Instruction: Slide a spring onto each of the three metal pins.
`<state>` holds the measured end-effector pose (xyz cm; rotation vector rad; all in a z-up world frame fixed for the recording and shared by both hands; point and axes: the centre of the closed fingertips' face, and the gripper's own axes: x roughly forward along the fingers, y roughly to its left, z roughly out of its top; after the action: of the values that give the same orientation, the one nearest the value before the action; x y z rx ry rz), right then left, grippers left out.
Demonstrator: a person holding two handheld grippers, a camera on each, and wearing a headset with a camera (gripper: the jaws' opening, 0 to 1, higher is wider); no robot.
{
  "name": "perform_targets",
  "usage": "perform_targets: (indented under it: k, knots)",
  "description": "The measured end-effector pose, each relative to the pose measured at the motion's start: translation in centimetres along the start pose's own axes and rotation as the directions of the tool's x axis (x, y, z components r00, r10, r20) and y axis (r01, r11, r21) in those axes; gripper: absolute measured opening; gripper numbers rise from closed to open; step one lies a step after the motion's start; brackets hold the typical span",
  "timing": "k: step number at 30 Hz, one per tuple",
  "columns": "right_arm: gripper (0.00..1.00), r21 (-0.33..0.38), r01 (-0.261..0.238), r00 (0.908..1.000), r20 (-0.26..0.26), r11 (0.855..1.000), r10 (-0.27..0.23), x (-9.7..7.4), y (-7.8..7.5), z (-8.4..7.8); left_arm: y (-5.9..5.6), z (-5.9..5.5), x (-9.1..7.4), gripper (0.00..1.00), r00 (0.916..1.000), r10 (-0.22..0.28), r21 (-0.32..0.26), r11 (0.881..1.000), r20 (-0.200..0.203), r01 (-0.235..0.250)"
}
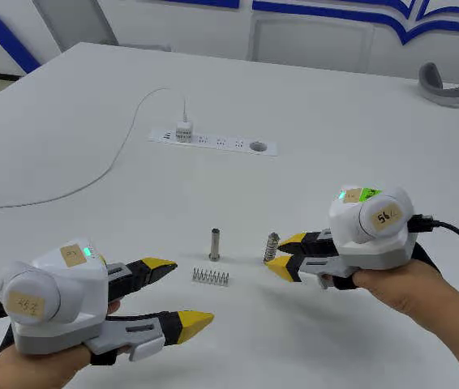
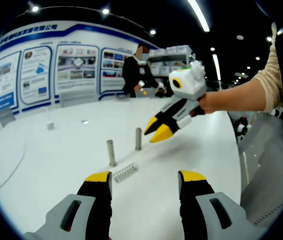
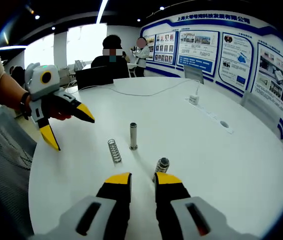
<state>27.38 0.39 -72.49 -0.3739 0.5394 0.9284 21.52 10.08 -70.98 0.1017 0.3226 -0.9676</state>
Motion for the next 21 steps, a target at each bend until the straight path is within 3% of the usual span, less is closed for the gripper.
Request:
perform_targets:
  k: [21]
  knots:
    - [0.19, -0.066, -0.113, 0.9936, -0.015, 0.991, 0.112, 3.0, 3.1, 0.8, 0.2, -0.1, -0.2, 0.54, 1.0000, 0.004, -0.001, 1.000, -0.008, -0.004]
